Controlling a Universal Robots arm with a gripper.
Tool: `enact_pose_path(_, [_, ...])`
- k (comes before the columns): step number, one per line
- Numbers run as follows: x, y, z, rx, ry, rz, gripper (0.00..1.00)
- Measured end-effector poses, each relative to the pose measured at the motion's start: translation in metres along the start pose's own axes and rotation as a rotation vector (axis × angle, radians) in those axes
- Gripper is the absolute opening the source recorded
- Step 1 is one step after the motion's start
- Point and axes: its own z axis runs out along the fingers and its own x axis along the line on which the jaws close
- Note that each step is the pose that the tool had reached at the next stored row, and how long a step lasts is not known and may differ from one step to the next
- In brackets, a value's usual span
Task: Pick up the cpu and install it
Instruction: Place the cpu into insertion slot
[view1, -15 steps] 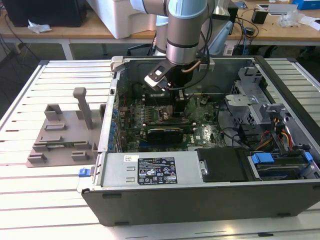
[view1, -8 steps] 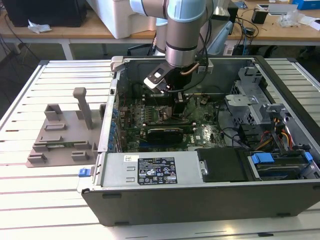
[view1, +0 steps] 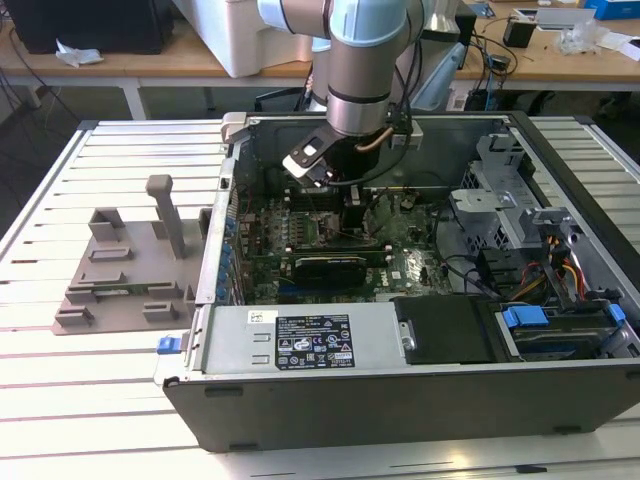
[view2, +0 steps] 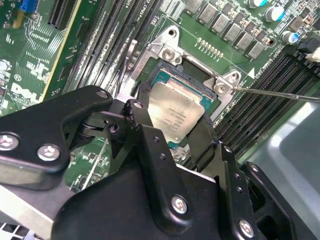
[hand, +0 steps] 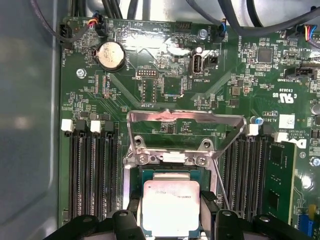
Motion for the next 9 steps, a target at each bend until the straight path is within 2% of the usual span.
enact_pose_path(9, [0.0,-0.0009,0.0028,0.0003,-0.0004,0.0,0.55])
